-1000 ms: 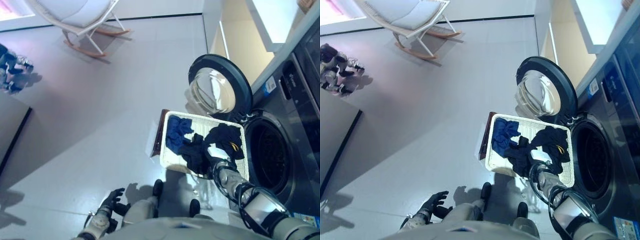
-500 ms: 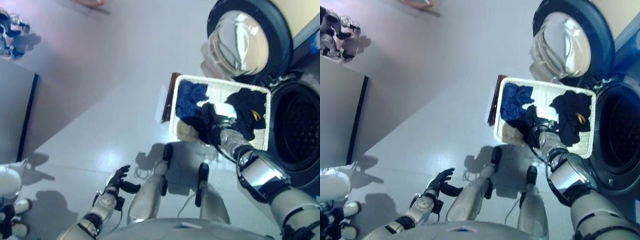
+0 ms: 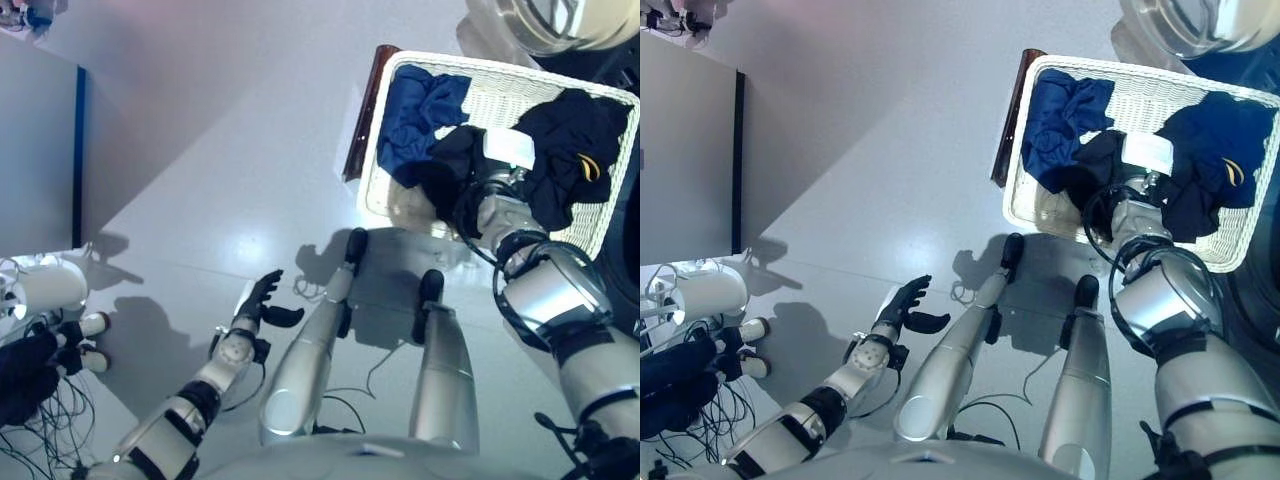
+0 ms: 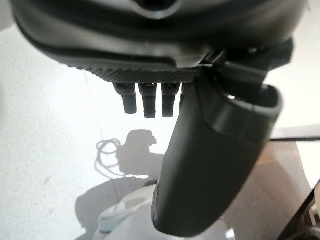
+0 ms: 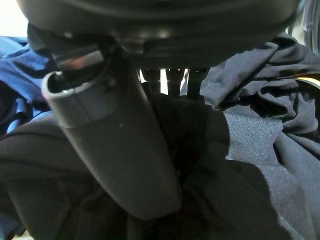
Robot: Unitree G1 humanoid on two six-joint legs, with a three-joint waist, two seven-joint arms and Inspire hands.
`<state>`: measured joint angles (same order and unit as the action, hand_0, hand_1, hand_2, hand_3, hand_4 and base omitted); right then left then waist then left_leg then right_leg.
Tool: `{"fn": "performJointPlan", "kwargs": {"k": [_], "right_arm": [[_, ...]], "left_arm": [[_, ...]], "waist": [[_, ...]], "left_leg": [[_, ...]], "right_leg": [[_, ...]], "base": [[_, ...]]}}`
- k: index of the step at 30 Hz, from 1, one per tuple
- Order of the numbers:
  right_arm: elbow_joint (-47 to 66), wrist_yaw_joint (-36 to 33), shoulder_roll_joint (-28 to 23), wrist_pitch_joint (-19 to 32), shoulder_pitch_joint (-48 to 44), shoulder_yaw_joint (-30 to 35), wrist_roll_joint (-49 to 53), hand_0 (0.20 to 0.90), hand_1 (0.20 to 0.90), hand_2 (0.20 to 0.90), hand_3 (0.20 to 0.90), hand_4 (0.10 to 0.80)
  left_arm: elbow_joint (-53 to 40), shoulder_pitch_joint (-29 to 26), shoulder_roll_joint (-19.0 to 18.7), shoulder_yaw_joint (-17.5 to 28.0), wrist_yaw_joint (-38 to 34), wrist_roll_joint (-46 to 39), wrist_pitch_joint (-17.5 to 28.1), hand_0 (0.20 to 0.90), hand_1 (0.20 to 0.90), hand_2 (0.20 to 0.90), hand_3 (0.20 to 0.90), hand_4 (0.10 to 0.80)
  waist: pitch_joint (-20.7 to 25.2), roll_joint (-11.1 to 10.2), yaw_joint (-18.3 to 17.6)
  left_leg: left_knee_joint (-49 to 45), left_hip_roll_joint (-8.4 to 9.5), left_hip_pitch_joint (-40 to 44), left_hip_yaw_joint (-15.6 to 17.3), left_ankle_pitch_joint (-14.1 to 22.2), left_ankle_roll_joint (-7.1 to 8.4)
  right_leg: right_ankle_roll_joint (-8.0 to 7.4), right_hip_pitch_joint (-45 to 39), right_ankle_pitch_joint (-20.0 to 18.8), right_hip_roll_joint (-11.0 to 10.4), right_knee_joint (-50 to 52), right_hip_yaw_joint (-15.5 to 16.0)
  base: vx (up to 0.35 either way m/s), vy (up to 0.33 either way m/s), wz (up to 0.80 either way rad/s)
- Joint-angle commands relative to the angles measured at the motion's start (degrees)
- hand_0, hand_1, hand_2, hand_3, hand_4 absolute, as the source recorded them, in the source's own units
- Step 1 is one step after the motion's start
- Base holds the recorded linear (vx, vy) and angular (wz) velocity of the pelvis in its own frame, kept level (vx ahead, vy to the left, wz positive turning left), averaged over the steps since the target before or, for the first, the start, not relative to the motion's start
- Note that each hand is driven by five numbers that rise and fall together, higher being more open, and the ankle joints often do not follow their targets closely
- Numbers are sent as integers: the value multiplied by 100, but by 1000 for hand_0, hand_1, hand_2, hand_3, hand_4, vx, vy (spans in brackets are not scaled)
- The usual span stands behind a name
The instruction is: Pick up the clothes and place them into the washing machine
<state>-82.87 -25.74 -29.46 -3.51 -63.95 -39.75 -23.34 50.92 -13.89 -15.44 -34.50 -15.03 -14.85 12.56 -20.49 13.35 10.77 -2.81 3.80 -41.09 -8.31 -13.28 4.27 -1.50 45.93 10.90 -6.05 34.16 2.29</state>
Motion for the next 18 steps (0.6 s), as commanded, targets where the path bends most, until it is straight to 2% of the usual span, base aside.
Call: {"fn": "performJointPlan", "kwargs": {"k": [1, 4, 6, 11, 18], "right_arm": [[-200, -126, -708, -60, -378, -314, 76, 900, 900, 900, 900, 800], [-226, -122, -767, -55, -470, -238, 209, 900, 900, 900, 900, 800], [-213, -114, -745, -38, -498, -194, 275, 312, 312, 312, 312, 408], [-128, -192, -614, -37, -476, -5, 577, 300, 300, 300, 300, 400], [5, -245, -482, 12, -408, 150, 828, 300, 300, 300, 300, 400]], "left_arm": [[-141, -56, -132, 31, -180, -135, 82, 900, 900, 900, 900, 800], [-182, -53, -129, 14, -194, -150, 79, 900, 900, 900, 900, 800], [101, -48, -81, 25, -196, -168, 81, 900, 900, 900, 900, 800], [810, -133, 35, 104, -288, -301, 58, 900, 900, 900, 900, 800], [1077, -129, 69, 173, -329, -350, 53, 900, 900, 900, 900, 800]], "waist": [[-206, 313, 114], [-262, 344, 118], [-281, 331, 98], [-273, 259, 16], [-274, 193, -67]], "left_leg": [[-687, 305, -350, 341, 271, -143], [-720, 333, -432, 353, 269, -145], [-714, 335, -429, 357, 269, -148], [-660, 320, -364, 389, 264, -138], [-655, 295, -264, 439, 282, -145]], "right_leg": [[-198, -131, -1167, -45, -1144, -390], [-181, -37, -1158, -9, -1112, -450], [-176, -36, -1155, 14, -1122, -476], [-163, -73, -1153, 62, -1166, -516], [-159, -186, -1140, 78, -1192, -497]], "base": [[0, 0, 0], [-11, 10, -5], [-10, 0, -10], [0, 0, 0], [6, -5, -12]]}}
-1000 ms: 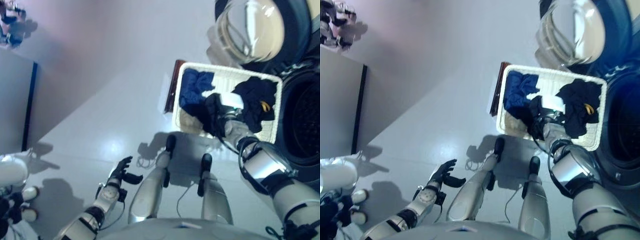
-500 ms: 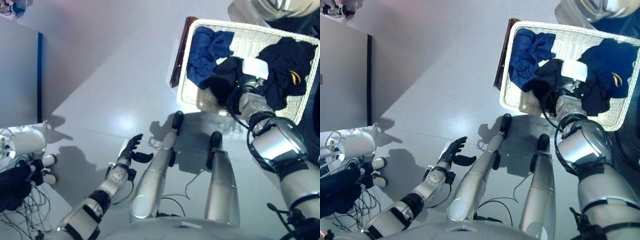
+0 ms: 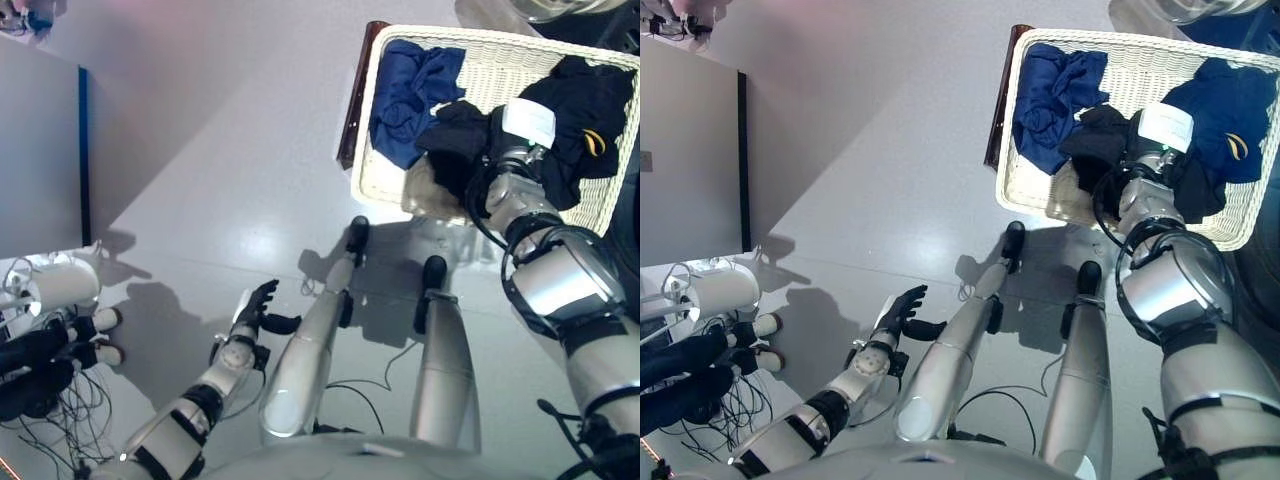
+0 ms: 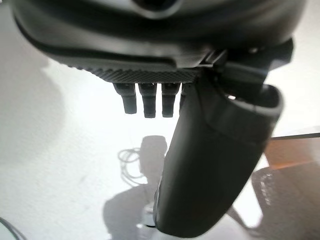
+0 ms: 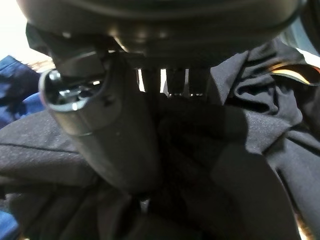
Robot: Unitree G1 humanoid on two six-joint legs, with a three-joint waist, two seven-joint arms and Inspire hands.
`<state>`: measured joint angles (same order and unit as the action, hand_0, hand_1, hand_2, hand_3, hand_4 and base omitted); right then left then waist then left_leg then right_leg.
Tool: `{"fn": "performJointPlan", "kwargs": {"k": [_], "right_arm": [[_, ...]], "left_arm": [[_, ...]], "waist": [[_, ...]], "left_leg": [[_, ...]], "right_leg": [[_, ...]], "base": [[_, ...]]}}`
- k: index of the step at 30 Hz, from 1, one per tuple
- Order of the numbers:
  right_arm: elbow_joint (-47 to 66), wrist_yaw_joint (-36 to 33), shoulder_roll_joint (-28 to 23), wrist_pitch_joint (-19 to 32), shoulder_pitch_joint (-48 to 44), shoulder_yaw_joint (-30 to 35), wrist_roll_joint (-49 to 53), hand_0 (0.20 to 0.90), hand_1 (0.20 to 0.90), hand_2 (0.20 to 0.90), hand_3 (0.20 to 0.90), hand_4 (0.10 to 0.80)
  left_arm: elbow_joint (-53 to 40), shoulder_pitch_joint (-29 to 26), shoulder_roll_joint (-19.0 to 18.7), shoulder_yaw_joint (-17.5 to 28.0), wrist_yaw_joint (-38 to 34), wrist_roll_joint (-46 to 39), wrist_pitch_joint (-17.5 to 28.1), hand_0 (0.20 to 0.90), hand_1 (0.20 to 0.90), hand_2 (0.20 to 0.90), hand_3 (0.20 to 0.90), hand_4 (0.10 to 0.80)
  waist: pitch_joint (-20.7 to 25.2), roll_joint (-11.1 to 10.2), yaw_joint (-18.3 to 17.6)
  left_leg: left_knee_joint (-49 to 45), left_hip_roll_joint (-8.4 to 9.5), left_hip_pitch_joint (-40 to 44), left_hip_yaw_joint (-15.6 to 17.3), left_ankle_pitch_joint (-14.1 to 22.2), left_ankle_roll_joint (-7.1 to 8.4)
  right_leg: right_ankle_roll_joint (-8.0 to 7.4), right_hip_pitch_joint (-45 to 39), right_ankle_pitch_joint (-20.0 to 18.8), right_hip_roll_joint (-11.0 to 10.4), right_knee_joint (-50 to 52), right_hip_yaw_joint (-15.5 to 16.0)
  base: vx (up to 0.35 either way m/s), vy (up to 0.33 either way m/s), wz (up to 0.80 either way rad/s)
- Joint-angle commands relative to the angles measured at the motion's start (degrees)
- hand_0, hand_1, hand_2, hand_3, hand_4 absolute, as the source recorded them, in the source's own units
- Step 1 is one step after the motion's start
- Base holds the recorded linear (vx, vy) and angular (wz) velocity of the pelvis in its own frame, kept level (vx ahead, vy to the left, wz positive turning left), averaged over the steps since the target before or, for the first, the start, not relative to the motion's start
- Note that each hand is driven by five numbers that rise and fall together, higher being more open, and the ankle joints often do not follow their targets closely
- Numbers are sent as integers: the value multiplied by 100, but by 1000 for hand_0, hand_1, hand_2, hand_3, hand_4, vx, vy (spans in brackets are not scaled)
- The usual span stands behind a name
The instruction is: Pick up the clothes and place them into the washing machine
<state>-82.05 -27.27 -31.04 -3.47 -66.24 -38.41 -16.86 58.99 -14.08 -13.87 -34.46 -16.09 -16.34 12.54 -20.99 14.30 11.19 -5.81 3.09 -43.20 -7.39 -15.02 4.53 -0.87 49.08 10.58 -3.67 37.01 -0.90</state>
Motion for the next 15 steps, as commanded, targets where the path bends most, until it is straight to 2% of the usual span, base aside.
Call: {"fn": "performJointPlan", "kwargs": {"k": [1, 8, 15], "right_arm": [[-9, -112, -284, 51, -148, 83, 269, 300, 300, 300, 300, 400], [427, -253, -118, 394, -19, 589, 1264, 300, 300, 300, 300, 400], [1399, -183, 113, 840, 603, 1020, 2097, 300, 300, 300, 300, 400]], "left_arm": [[339, -101, -92, 195, -236, -208, 59, 900, 900, 900, 900, 800], [641, -100, -117, 255, -309, -194, 107, 900, 900, 900, 900, 800], [774, 50, -211, 366, -318, -114, 200, 900, 900, 900, 900, 800]], "waist": [[-215, 61, -144], [-130, -144, -267], [106, -368, -384]], "left_leg": [[-358, 355, -12, 362, 468, -175], [-291, 294, 314, 417, 541, -221], [0, 167, 935, 503, 575, -258]], "right_leg": [[-224, -563, -1119, -156, -1501, -176], [-245, -905, -1191, -100, -1741, -216], [-318, -1597, -1295, -115, -2227, -214]], "base": [[11, -10, -10], [27, -9, 0], [72, -19, -12]]}}
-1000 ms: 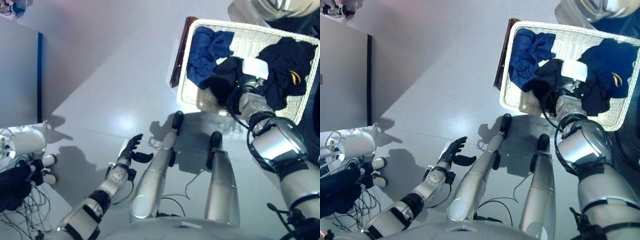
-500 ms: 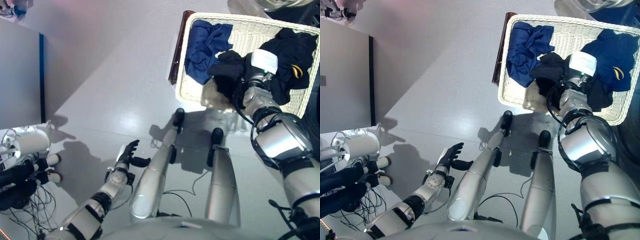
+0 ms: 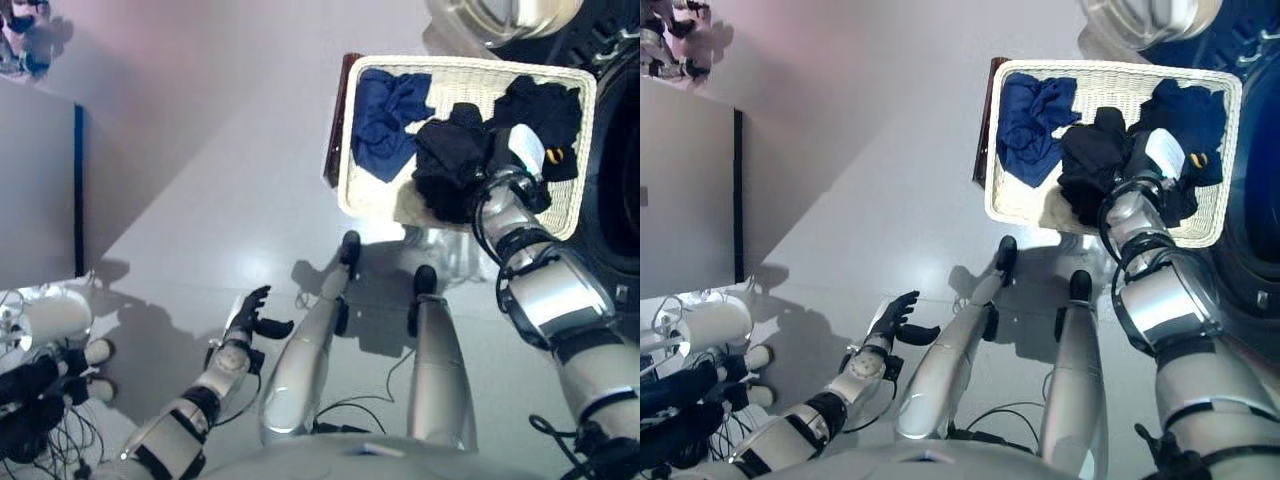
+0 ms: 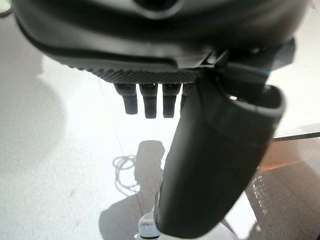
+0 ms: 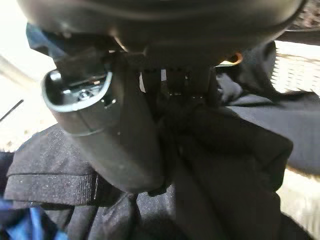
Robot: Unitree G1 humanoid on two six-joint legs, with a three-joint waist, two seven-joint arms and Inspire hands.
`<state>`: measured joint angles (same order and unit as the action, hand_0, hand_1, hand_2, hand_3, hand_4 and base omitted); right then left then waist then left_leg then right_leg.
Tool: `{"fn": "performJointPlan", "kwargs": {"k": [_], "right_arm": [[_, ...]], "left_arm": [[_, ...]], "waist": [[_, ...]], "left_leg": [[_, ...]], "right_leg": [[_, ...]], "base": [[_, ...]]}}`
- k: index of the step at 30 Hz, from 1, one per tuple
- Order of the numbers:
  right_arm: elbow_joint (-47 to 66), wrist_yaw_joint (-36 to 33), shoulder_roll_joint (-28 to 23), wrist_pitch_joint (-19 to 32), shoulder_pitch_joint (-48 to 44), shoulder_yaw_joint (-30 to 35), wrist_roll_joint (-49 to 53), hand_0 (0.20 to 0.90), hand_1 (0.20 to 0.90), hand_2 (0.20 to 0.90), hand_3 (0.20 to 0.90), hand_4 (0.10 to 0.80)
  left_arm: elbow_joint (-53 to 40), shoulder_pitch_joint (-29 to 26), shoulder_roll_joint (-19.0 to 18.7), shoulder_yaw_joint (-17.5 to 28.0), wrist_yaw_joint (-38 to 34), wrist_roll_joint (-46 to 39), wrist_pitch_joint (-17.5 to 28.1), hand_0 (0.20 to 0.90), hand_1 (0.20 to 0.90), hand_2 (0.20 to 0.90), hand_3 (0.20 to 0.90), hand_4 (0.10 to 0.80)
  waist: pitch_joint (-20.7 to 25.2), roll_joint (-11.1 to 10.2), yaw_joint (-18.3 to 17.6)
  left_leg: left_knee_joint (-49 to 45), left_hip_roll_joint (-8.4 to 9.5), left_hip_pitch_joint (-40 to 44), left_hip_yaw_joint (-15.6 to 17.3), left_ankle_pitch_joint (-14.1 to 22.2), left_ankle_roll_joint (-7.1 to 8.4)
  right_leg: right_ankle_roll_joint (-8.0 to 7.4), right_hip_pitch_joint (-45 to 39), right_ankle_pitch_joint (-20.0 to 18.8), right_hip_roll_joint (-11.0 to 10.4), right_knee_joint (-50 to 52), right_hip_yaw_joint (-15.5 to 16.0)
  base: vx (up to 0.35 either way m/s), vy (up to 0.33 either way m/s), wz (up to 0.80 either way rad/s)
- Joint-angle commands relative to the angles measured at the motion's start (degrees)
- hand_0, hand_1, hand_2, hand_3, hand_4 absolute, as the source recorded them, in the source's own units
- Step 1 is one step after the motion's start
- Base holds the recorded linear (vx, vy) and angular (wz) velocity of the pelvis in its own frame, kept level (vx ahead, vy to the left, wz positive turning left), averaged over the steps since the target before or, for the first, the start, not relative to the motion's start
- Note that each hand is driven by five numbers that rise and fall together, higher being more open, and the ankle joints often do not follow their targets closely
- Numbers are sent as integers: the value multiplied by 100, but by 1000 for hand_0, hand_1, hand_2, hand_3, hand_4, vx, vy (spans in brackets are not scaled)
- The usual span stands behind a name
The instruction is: Pick up the clothes and place them into the washing machine
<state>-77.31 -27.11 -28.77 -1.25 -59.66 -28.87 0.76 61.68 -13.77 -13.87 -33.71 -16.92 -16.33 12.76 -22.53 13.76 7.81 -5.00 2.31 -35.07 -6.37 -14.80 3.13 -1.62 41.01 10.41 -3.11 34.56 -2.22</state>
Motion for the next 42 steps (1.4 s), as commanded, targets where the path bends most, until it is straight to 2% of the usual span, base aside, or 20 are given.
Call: {"fn": "performJointPlan", "kwargs": {"k": [1, 8, 12, 18, 23, 28, 34, 41, 42], "right_arm": [[1074, -189, -105, 652, 31, 142, 440, 300, 300, 300, 300, 400], [2361, -7, 148, 1039, 1049, 830, 1223, 300, 300, 300, 300, 400], [2476, 133, 254, 1193, 1403, 1132, 1555, 300, 300, 300, 300, 400], [3076, 333, 631, 1619, 2141, 1870, 2639, 300, 300, 300, 300, 400], [3096, 619, 752, 1661, 2363, 1946, 3144, 300, 300, 300, 300, 400], [2877, 1044, 1051, 1855, 2637, 2330, 4190, 300, 300, 300, 300, 400], [2694, 945, 1031, 1681, 2518, 2101, 3902, 300, 300, 300, 300, 400], [2755, 912, 1155, 1854, 2599, 2375, 4218, 300, 300, 300, 300, 400], [2744, 913, 1161, 1878, 2605, 2393, 4231, 455, 455, 455, 455, 504]], "left_arm": [[504, 55, -216, 303, -223, -94, 180, 900, 900, 900, 900, 800], [543, 414, -182, 484, -112, 0, 193, 900, 900, 900, 900, 800], [574, 569, -140, 559, -6, 71, 177, 900, 900, 900, 900, 800], [719, 700, -97, 637, 60, 127, 170, 900, 900, 900, 900, 800], [871, 773, -95, 748, 126, 197, 93, 900, 900, 900, 900, 800], [918, 804, -87, 825, 199, 201, 55, 900, 900, 900, 900, 800], [989, 725, -85, 850, 189, 192, 9, 900, 900, 900, 900, 800], [988, 745, -54, 841, 159, 213, 17, 900, 900, 900, 900, 800], [984, 745, -50, 836, 154, 221, 17, 900, 900, 900, 900, 800]], "waist": [[311, -327, -55], [586, -442, -142], [726, -491, -147], [915, -507, -215], [986, -544, -231], [1065, -524, -244], [1041, -507, -231], [1037, -423, -235], [1039, -414, -234]], "left_leg": [[-12, 228, 220, 398, 538, -113], [230, 122, 941, 513, 614, -125], [254, 86, 1220, 537, 699, -145], [292, 72, 1445, 537, 786, -162], [279, 55, 1516, 593, 843, -177], [247, 71, 1556, 568, 899, -185], [227, 82, 1478, 586, 877, -176], [217, 110, 1433, 561, 869, -169], [217, 114, 1433, 563, 872, -169]], "right_leg": [[-255, -895, -1293, -170, -2061, -69], [-351, -1537, -1244, -192, -2288, -32], [-388, -1791, -1210, -228, -2372, 5], [-421, -2014, -1185, -266, -2498, 31], [-426, -2046, -1201, -275, -2526, -24], [-421, -2100, -1167, -317, -2526, 2], [-410, -2004, -1209, -323, -2492, -10], [-390, -1994, -1188, -345, -2482, 20], [-388, -1994, -1190, -346, -2480, 14]], "base": [[100, -13, -23], [102, -8, -10], [65, -33, -12], [48, -16, 1], [9, -1, -3], [17, 4, -4], [-10, 5, -2], [0, 0, 0], [0, 0, 0]]}}
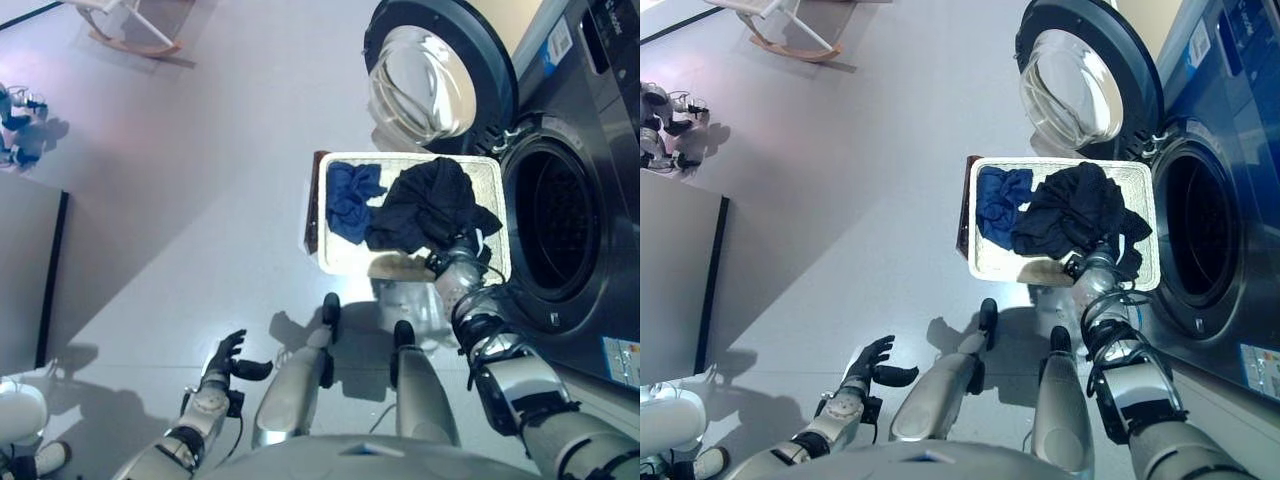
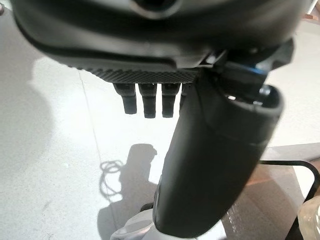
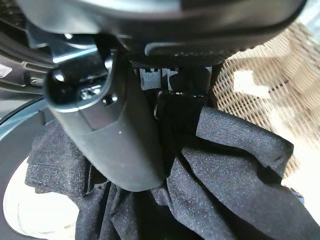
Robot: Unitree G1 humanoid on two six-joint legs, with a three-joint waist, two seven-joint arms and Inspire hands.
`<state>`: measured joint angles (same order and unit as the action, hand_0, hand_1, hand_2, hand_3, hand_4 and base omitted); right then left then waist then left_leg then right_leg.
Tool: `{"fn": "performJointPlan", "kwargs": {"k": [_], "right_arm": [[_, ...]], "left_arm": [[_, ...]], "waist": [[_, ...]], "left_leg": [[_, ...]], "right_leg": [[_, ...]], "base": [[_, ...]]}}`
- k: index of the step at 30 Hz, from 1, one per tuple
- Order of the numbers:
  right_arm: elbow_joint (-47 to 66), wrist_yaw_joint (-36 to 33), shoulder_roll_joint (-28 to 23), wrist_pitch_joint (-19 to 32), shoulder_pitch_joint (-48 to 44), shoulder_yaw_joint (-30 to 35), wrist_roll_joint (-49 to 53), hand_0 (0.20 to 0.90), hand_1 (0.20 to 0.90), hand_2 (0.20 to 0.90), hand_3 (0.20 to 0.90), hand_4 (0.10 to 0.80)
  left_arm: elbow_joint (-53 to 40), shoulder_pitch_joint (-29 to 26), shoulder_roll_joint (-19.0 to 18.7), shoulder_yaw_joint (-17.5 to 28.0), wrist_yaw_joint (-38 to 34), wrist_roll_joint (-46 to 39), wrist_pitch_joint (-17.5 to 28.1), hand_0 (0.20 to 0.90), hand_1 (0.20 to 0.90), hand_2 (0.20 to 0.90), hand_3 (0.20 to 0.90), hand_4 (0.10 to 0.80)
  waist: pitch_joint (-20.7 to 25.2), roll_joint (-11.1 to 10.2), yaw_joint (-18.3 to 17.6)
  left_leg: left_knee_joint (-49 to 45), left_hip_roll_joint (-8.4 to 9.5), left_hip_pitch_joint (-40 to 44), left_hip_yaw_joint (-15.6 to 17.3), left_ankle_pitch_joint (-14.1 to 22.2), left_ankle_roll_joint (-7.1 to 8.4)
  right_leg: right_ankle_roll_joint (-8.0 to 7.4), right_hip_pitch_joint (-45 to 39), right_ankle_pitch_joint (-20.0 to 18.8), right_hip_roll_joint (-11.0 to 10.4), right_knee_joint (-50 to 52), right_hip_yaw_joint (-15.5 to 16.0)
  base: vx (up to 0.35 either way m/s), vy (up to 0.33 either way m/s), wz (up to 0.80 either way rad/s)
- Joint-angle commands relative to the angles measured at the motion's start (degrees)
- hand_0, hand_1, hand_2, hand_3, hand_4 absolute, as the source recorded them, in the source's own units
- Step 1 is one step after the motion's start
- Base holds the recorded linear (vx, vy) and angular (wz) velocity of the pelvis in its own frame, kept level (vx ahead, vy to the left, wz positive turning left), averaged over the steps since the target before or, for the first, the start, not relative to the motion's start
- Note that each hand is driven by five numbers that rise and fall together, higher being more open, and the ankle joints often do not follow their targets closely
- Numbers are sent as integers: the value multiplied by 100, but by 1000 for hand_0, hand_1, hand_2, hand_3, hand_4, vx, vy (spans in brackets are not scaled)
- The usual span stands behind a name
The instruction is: Pick up the clothes and place them into the washing machine
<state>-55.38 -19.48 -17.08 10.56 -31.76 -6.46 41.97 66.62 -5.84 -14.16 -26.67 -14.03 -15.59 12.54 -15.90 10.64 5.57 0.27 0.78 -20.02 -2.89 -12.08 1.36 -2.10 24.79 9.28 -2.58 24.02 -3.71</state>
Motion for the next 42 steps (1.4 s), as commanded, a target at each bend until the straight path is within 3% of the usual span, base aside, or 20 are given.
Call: {"fn": "performJointPlan", "kwargs": {"k": [1, 2, 3, 4, 5, 17, 26, 34, 42], "right_arm": [[551, 137, -8, 703, -184, 161, 111, 695, 695, 695, 695, 664], [513, 143, -4, 715, -192, 181, 151, 900, 900, 900, 900, 800], [478, 118, -24, 714, -201, 197, 124, 900, 900, 900, 900, 800], [449, 90, -38, 721, -225, 195, 92, 531, 531, 531, 531, 554], [450, 84, -41, 721, -245, 205, 118, 300, 300, 300, 300, 400], [697, 42, -95, 823, -208, 281, 66, 300, 300, 300, 300, 400], [1795, 86, 9, 1326, -64, 728, 483, 300, 300, 300, 300, 400], [2699, 284, 403, 1829, 74, 1047, 1272, 300, 300, 300, 300, 400], [2422, 510, 721, 2067, 29, 1336, 2326, 300, 300, 300, 300, 400]], "left_arm": [[484, -54, -22, 133, -142, 152, 39, 900, 900, 900, 900, 800], [483, -56, -19, 132, -149, 159, 38, 900, 900, 900, 900, 800], [478, -56, -14, 128, -154, 169, 42, 900, 900, 900, 900, 800], [475, -64, -10, 126, -152, 174, 42, 900, 900, 900, 900, 800], [472, -76, -9, 113, -158, 173, 48, 900, 900, 900, 900, 800], [448, -43, 47, 79, -157, 177, 83, 900, 900, 900, 900, 800], [413, -13, 85, 43, -119, 132, 153, 900, 900, 900, 900, 800], [445, -2, 160, -8, -61, 20, 149, 900, 900, 900, 900, 800], [450, 5, 233, -47, 26, -102, 128, 900, 900, 900, 900, 800]], "waist": [[373, -96, -10], [374, -82, -8], [377, -69, -2], [378, -58, 2], [377, -46, 8], [377, 83, -9], [423, 226, -46], [502, 288, -107], [518, 304, -119]], "left_leg": [[-310, 271, -74, 215, 601, 7], [-310, 275, -78, 216, 603, 6], [-309, 280, -80, 221, 604, 6], [-312, 286, -89, 223, 604, 6], [-310, 286, -92, 219, 607, 4], [-308, 316, -108, 235, 601, 3], [-293, 341, -52, 215, 612, 6], [-294, 362, 36, 241, 679, -36], [-286, 379, 14, 268, 695, -56]], "right_leg": [[-340, -370, -1074, -400, -1422, 167], [-338, -360, -1074, -396, -1416, 154], [-338, -359, -1067, -398, -1413, 145], [-339, -350, -1072, -403, -1411, 148], [-342, -347, -1069, -408, -1415, 147], [-333, -304, -1067, -428, -1384, 118], [-347, -359, -1025, -455, -1387, 114], [-368, -398, -999, -457, -1411, 48], [-367, -328, -999, -449, -1393, 1]], "base": [[0, 0, 0], [0, 0, 0], [0, 0, 0], [0, 0, 0], [0, 0, 0], [0, 0, 0], [0, 0, 0], [5, 3, -2], [6, 8, -5]]}}
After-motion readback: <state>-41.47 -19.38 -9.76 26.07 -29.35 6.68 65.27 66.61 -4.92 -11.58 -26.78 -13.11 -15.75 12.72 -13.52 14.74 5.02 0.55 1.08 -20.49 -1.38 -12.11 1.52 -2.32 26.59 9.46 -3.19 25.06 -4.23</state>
